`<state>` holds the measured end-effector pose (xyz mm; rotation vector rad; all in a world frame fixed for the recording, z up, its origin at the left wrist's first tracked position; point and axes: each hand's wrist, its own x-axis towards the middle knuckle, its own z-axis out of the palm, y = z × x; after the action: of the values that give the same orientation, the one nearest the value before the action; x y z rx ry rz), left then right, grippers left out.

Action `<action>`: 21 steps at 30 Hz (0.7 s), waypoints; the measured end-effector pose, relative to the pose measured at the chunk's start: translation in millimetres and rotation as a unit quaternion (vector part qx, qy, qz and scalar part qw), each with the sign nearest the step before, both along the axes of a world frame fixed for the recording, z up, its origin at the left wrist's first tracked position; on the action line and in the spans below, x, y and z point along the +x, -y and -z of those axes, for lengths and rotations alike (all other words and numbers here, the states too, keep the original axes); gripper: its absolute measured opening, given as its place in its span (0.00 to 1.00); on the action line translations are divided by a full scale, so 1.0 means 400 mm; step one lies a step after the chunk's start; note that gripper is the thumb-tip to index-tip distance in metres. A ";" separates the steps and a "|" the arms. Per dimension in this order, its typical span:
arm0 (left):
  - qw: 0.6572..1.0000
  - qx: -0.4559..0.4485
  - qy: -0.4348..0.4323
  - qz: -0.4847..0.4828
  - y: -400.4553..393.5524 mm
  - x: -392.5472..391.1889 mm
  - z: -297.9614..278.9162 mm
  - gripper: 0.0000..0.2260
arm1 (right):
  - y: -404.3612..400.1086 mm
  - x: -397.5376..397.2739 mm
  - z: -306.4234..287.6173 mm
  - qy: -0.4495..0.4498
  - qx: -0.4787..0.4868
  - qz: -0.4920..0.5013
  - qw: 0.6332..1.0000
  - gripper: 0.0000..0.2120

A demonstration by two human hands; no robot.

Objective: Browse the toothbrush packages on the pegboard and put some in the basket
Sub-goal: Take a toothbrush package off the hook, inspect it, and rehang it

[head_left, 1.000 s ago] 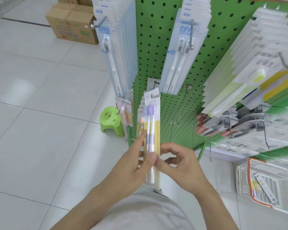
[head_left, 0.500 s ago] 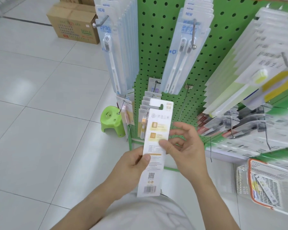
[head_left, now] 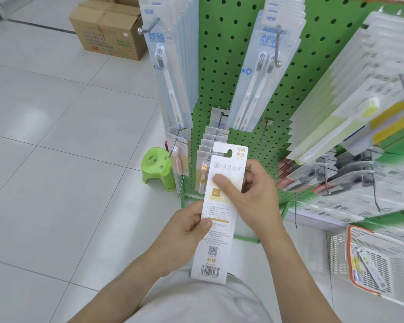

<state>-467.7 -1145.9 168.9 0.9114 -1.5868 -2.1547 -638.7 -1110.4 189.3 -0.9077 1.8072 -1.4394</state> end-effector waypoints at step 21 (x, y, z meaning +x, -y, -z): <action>0.990 0.025 0.013 -0.138 0.010 0.022 0.006 0.12 | -0.113 0.041 0.041 0.017 0.146 -0.274 0.950 0.28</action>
<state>-458.7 -1149.8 166.4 1.1088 -1.3337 -2.0021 -622.1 -1065.2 172.7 -1.1051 1.5198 -0.8114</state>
